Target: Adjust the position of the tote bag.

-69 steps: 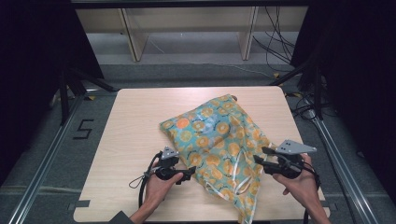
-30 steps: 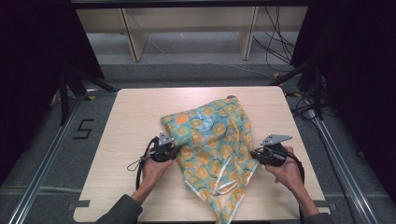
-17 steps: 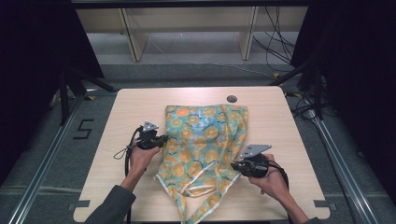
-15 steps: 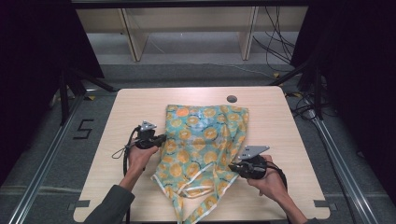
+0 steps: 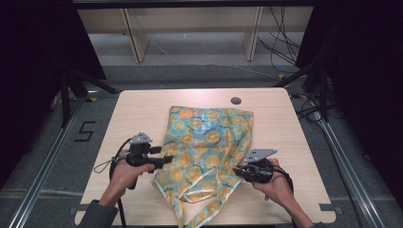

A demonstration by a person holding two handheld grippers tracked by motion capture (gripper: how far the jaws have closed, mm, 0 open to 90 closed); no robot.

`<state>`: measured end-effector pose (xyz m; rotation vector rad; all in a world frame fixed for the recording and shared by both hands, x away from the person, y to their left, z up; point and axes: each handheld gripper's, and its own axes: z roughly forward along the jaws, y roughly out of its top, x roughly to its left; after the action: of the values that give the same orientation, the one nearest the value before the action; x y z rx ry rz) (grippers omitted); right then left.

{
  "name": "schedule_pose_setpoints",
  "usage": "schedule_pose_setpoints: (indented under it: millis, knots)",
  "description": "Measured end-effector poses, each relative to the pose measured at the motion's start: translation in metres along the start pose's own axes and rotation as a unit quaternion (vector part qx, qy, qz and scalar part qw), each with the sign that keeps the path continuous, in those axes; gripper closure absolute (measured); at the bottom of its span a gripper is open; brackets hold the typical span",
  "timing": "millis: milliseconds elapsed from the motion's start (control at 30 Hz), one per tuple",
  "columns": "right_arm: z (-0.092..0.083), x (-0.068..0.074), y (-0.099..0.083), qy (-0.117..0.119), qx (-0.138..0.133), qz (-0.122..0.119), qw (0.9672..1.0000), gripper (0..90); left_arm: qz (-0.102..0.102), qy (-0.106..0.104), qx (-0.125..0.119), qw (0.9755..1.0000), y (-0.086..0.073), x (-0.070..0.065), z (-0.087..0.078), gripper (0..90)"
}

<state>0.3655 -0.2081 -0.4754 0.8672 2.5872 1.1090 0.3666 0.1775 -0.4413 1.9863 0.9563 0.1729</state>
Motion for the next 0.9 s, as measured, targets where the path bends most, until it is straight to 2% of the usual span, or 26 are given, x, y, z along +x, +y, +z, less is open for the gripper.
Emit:
schedule_pose_setpoints:
  millis: [67,100,167,267,333,367,433,500,567,600,667,700,733,800,867,900]
  knots:
    - [0.0,0.0,0.0,-0.002,0.0,0.001,1.0,83.7,0.018,-0.022,0.015,0.9995,-0.009,-0.012,-0.003,29.3]
    - [0.0,0.0,0.0,-0.003,-0.001,-0.001,1.0,83.5,0.03,-0.026,0.019,0.999,-0.014,-0.016,-0.003,28.6]
    - [-0.001,0.0,0.0,-0.008,-0.003,-0.001,1.0,82.5,0.031,-0.032,0.023,0.9987,-0.021,-0.022,-0.005,26.9]
    - [-0.002,-0.001,0.0,-0.007,-0.005,0.004,1.0,78.7,0.048,-0.028,0.029,0.998,-0.028,-0.026,-0.009,25.4]
    - [-0.003,-0.003,0.0,-0.013,-0.01,0.01,0.9998,74.2,0.05,-0.038,0.026,0.9977,-0.031,-0.031,-0.013,24.4]
    - [-0.005,-0.003,0.0,-0.009,-0.01,0.02,0.9997,72.3,0.05,-0.042,0.026,0.9975,-0.032,-0.034,-0.014,24.0]
    - [-0.006,-0.004,0.001,-0.01,-0.019,0.022,0.9995,68.1,0.059,-0.049,0.033,0.9965,-0.036,-0.04,-0.016,23.1]
    - [-0.01,-0.005,0.001,-0.018,-0.027,0.023,0.9992,65.0,0.068,-0.057,0.049,0.9949,-0.041,-0.044,-0.013,23.5]
    - [-0.012,-0.006,0.0,-0.014,-0.025,0.028,0.9992,63.8,0.061,-0.061,0.054,0.9948,-0.047,-0.046,-0.006,23.8]
    - [-0.013,-0.007,-0.001,-0.018,-0.027,0.032,0.999,63.1,0.05,-0.059,0.058,0.9953,-0.05,-0.047,-0.003,23.8]
    - [-0.014,-0.008,-0.001,-0.018,-0.032,0.03,0.9989,61.8,0.054,-0.049,0.068,0.995,-0.055,-0.048,0.002,23.8]
    - [-0.016,-0.007,-0.001,-0.021,-0.035,0.038,0.9984,60.8,0.067,-0.047,0.069,0.9943,-0.055,-0.047,0.005,24.2]
    - [-0.017,-0.008,0.0,-0.017,-0.033,0.035,0.9987,59.8,0.061,-0.041,0.072,0.9947,-0.056,-0.048,0.008,25.1]
    - [-0.018,-0.007,0.0,-0.021,-0.039,0.044,0.998,59.0,0.079,-0.037,0.082,0.9928,-0.057,-0.047,0.013,29.8]
    - [-0.019,-0.009,0.001,-0.022,-0.041,0.036,0.9983,57.8,0.093,-0.03,0.094,0.9908,-0.059,-0.044,0.017,40.6]
    - [-0.02,-0.005,0.001,-0.017,-0.037,0.053,0.9978,57.2,0.098,-0.031,0.098,0.9899,-0.06,-0.044,0.019,46.7]
